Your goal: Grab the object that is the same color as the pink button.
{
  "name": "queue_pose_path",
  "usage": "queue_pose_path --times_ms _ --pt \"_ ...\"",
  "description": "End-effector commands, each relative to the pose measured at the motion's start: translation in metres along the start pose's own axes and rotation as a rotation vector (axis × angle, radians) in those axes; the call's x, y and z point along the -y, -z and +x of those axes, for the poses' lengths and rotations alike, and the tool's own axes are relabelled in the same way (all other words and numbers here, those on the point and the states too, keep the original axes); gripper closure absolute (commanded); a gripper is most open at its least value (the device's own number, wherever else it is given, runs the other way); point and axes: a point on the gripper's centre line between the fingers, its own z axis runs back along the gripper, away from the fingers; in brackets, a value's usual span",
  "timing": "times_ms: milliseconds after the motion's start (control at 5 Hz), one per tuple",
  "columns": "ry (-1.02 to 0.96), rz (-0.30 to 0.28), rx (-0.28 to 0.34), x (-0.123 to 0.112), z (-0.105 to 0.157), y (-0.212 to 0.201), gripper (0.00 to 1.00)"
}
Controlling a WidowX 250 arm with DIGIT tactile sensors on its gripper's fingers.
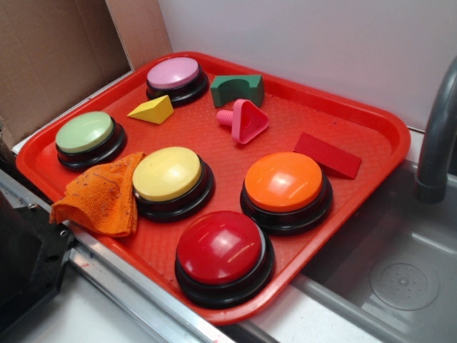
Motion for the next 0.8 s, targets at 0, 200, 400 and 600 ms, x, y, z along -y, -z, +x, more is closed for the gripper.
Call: queue_pose_path --times_ms 0,200,400,600 --pt "0.038 0.010 0.062 0.006 0.050 0.033 0.00" --pt "-0.008 0.054 0.141 0.008 0.091 0.078 0.00" --pt "-0.042 0.078 0.118 0.005 0.118 0.110 0.00" --pt "-0.086 0.092 0.070 0.006 0.150 0.149 0.00"
